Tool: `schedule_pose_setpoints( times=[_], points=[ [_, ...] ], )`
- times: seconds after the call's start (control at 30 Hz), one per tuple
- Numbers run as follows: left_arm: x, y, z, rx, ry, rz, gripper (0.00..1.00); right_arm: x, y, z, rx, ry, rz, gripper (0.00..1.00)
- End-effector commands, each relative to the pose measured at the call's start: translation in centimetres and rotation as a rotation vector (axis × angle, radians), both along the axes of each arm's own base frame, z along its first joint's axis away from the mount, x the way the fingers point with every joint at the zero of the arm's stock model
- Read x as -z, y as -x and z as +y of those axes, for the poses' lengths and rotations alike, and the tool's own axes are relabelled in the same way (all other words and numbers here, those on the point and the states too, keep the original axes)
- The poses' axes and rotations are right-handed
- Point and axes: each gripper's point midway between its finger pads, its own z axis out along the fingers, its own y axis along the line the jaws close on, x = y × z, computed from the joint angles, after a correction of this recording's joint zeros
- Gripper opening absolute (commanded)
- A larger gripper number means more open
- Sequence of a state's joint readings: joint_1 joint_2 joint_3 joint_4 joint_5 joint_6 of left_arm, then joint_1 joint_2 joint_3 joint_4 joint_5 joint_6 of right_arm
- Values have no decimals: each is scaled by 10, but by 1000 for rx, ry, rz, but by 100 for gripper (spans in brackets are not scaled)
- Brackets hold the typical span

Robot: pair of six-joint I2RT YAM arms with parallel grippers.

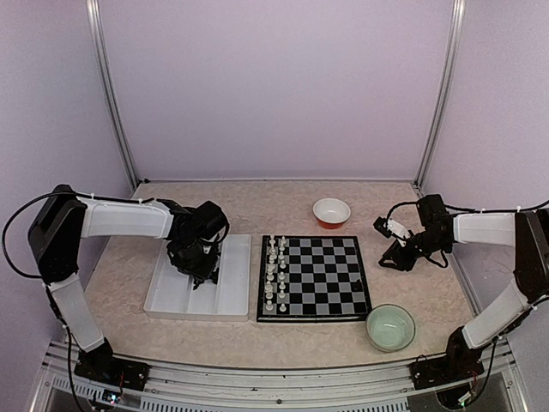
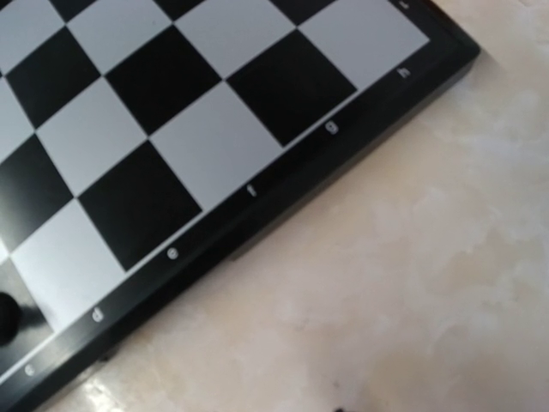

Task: Set up the chess pieces on the board
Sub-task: Pick up the storage box.

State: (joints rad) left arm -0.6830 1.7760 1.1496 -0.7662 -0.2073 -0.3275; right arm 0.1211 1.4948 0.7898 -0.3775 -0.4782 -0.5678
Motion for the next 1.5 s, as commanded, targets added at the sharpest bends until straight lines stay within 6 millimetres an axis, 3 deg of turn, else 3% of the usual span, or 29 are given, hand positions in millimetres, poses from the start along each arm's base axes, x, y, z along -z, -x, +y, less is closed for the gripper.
schedule_pose_setpoints(
  times=[0.0,0.43,0.63,0.8,0.97,1.2,1.37,1.47],
  points=[
    [7,-2,-8,33,9,20,29,-3,-2,0,-5,-9,6,29],
    [28,6,-15,51,-26,72,22,-1,-1,1,-6,-10,14,30],
    [28,14,-15,54,-59,87,23,-1,-1,1,-9,-10,13,30],
    [26,18,-13,50,-93,90,19,-1,-1,2,-11,-13,17,30],
    [14,15,-15,38,-84,69,13,-3,-1,3,-14,-16,14,30],
    [-23,2,-27,22,-13,-3,12,-7,0,8,-27,-29,7,30],
    [-26,2,-28,10,33,-3,12,-6,1,11,-34,-26,15,30],
    [-33,-3,-29,-13,71,-28,12,-16,2,18,-48,-51,4,29]
  ],
)
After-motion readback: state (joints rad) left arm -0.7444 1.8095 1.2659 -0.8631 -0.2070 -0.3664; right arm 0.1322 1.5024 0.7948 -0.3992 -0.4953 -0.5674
